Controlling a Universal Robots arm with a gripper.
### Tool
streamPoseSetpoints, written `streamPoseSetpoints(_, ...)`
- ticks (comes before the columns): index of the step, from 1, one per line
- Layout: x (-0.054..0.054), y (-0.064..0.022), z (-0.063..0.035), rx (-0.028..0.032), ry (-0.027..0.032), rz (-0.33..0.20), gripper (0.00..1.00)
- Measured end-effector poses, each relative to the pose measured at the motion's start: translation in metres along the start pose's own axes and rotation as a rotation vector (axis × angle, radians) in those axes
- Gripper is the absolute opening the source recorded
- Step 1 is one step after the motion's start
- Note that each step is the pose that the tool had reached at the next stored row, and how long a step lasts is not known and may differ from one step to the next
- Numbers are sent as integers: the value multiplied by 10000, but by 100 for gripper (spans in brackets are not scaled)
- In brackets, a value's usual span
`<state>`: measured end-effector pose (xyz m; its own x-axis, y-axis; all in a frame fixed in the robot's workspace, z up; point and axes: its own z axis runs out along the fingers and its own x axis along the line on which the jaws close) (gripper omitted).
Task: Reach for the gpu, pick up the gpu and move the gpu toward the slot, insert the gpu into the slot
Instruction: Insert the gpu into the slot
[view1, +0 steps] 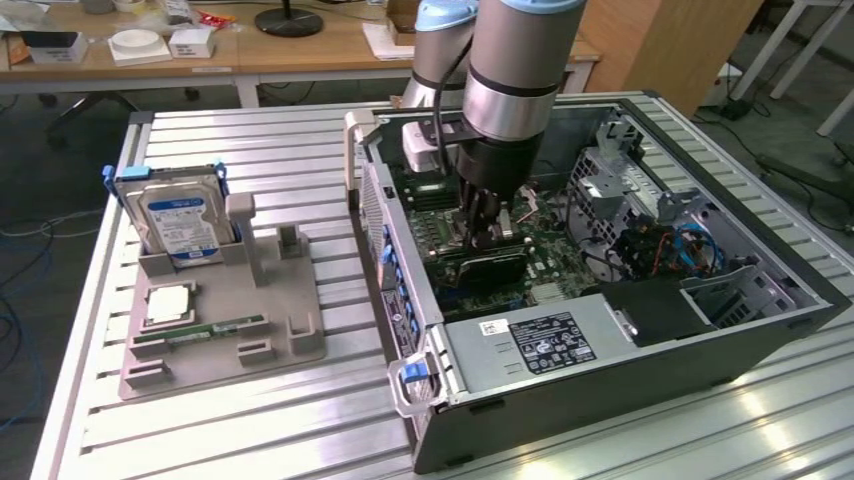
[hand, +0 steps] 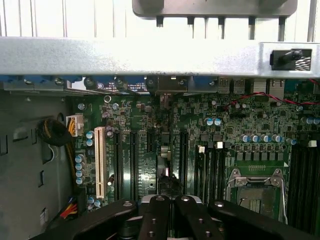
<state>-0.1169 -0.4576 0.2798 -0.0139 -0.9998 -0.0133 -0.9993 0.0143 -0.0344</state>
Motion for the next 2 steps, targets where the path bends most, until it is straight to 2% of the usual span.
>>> streamPoseSetpoints(2, 0, 0, 0, 0, 0, 0, 10)
